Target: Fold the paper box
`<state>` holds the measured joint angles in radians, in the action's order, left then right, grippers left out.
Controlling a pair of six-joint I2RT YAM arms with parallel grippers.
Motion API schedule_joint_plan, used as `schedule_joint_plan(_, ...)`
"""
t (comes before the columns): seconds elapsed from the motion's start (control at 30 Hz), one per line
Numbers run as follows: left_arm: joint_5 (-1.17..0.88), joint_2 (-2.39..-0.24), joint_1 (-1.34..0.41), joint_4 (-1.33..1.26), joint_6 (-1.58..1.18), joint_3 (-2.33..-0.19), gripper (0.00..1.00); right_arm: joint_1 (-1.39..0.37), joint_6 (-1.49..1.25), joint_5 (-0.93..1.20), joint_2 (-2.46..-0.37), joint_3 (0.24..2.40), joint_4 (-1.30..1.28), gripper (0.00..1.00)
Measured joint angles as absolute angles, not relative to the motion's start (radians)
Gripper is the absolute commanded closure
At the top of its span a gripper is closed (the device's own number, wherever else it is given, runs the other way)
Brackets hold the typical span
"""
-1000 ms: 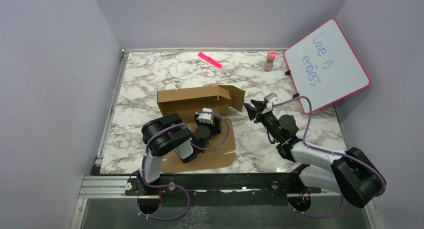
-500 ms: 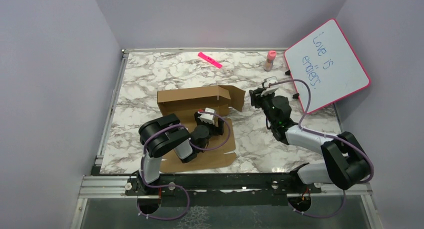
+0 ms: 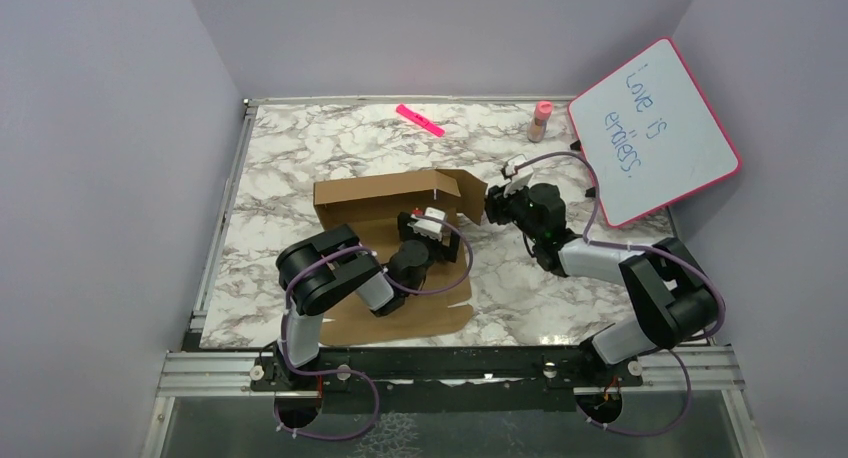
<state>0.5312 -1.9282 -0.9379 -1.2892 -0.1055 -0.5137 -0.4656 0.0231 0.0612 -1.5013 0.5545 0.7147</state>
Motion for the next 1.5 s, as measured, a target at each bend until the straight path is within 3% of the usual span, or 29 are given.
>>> schedule_joint_plan(0.5,0.579,-1.996,-0.938,-1.207,-0.046,-0.636,0.02,-0.466,-0.04,0.175,-1.565,0.554,0.749,0.55)
schedule_joint_plan(0.83,0.678,-2.043,-0.938,-1.172,-0.05,-0.657,0.32,-0.465,-0.052,0.206,-1.58,0.552,0.772,0.55)
schedule_joint_plan(1.17,0.696,-2.044,-0.937,-1.177,-0.16,-0.626,0.39,-0.465,-0.052,0.255,-1.61,0.551,0.796,0.55)
schedule_joint_plan(1.5,0.693,-1.998,-0.924,-1.223,-0.237,-0.535,0.39,-0.466,-0.058,0.304,-1.592,0.468,0.893,0.53)
